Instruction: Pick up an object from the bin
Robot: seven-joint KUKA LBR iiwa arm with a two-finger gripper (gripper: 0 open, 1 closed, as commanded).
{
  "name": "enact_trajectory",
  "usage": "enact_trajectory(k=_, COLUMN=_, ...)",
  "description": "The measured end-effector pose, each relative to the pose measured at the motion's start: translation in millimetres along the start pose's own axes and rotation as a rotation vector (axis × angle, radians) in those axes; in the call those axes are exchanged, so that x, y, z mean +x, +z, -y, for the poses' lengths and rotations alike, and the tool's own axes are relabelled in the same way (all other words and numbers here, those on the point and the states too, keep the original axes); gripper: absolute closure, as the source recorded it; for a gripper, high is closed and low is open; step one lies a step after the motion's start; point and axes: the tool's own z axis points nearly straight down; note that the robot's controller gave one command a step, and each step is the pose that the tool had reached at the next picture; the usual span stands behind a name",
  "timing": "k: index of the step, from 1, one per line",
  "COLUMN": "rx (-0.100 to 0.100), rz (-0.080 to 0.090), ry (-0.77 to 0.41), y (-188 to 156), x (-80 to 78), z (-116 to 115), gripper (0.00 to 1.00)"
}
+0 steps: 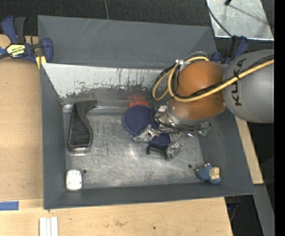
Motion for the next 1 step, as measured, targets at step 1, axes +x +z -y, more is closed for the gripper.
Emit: enact_trajectory(k=1, rx=0.014, rz=0.012, ry=0.005, y=-3.9, x=-2.5, z=4.3, gripper=1.00)
